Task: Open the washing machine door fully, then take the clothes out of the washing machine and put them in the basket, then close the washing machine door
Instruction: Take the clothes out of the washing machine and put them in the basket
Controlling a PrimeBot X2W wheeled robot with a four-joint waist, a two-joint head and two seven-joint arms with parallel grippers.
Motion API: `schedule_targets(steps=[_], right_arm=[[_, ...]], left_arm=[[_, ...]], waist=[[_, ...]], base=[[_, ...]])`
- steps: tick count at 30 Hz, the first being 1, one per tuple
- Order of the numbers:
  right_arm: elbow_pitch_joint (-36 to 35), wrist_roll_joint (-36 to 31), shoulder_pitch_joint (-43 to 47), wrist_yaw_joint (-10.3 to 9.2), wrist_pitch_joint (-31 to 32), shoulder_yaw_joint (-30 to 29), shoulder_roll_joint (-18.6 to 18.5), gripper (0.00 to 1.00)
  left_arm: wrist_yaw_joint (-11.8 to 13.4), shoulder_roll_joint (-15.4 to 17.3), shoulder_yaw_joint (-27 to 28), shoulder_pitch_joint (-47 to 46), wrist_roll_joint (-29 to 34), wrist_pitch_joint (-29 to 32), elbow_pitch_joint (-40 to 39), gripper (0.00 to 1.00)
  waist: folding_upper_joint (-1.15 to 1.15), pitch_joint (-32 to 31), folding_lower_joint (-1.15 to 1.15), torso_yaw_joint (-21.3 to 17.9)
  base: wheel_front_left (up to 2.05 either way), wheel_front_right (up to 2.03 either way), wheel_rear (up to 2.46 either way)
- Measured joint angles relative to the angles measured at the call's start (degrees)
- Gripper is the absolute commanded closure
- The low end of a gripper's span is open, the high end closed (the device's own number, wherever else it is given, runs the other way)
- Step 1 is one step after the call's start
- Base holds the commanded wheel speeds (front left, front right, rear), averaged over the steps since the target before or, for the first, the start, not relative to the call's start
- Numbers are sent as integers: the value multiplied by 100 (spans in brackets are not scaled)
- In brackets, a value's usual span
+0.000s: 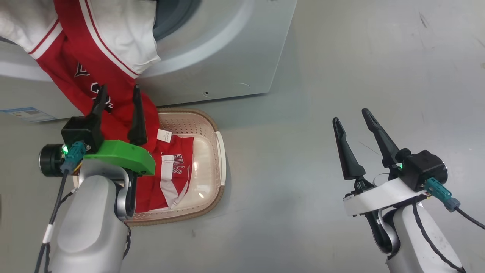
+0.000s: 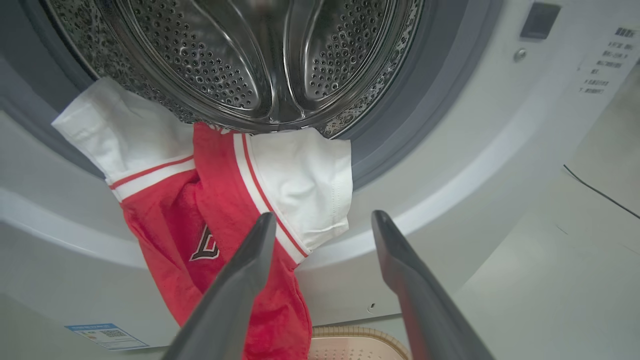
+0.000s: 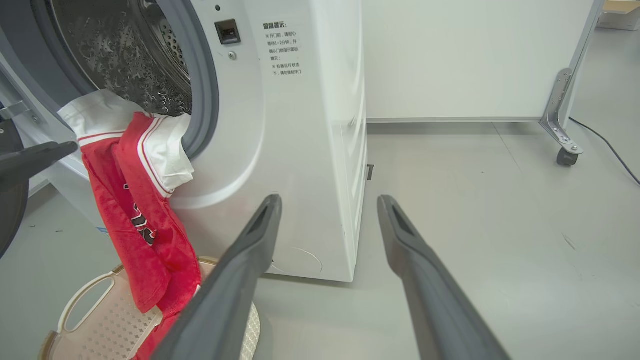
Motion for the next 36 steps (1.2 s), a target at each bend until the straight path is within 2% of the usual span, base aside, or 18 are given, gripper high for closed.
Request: schedule_targets(steps=[9,21,36], right_arm=[[242,-9,174,0,0,-101,8,0],[472,-9,364,0,0,-305,19,0],[563,-49,495,0,0,-365,36,0]], left_arm=[[49,0,-53,695,58,0,-552,0],[55,5,-403,1492,56,0,-969,0],[157,12,-523,1938,26,0,-1402,0]], waist=[[0,-309,0,153],[0,-696,0,278],[0,-862,0,351]], base=[[0,0,0],[0,0,0],[0,0,0]])
